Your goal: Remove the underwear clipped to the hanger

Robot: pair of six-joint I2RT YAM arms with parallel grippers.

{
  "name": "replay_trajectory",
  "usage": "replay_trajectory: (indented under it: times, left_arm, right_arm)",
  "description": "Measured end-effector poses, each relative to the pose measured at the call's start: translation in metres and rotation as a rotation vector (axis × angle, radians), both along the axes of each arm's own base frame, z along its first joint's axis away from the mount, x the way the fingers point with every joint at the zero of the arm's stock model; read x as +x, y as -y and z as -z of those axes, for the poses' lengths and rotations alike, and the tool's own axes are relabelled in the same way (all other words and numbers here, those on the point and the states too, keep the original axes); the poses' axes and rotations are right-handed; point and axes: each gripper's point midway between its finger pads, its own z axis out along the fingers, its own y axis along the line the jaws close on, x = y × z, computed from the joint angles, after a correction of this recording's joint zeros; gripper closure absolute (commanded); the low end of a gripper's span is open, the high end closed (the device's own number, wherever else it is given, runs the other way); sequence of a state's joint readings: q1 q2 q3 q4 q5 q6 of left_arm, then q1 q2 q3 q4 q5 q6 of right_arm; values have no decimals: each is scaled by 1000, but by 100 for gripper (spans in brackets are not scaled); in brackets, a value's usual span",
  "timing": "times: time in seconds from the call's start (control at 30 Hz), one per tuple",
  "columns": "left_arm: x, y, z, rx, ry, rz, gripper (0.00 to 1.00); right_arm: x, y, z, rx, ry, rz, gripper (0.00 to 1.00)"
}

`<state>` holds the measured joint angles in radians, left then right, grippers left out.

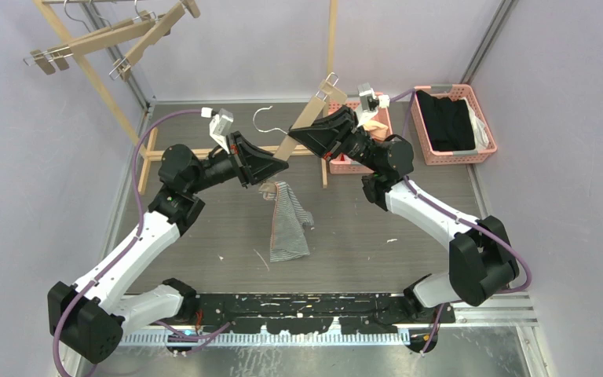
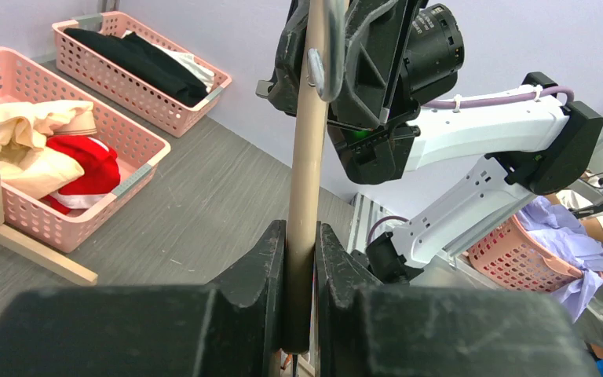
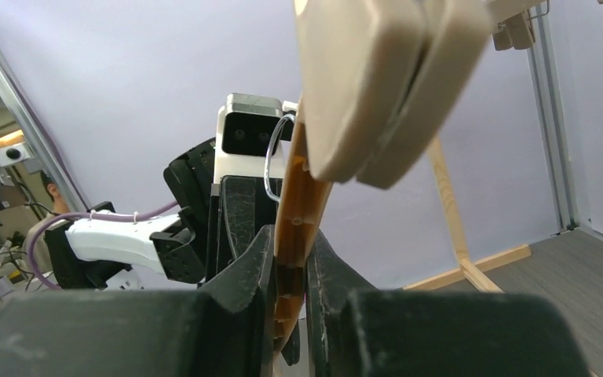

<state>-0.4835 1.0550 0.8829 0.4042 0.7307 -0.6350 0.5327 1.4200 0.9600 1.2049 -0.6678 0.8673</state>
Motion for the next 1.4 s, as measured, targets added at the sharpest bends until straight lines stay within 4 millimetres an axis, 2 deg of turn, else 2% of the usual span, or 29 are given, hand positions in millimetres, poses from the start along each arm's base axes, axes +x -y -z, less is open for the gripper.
replay_trajectory:
  times: [0.1,0.23,0.37,0.53,0.8,1.17,1.4]
  left_arm:
    - [2,0,1,1,-9,-11,57]
    - [6,-1,9,21,-43,-34,48]
    - [11,-3,18,48,-52,-63,32]
    - [11,-9,23,86,-35,-101,30]
    - [-1,-12,19,98,-2,-79,32]
    - [-26,-18,4,76,57,-24,34]
    - [-29,-19,14,87,47,-17,35]
  right_arm:
    - [-2,0,-1,1,5,-6,99]
    - [-4,-2,-1,-7,45,-1,99]
    - [-5,-1,-1,-10,59,8,99]
    - [-10,3,-9,-7,77,15,99]
    - [-26,14,-29,5,153,48,99]
    - [-18,15,-27,10,127,90,99]
    - [-17,14,-27,16,120,94,99]
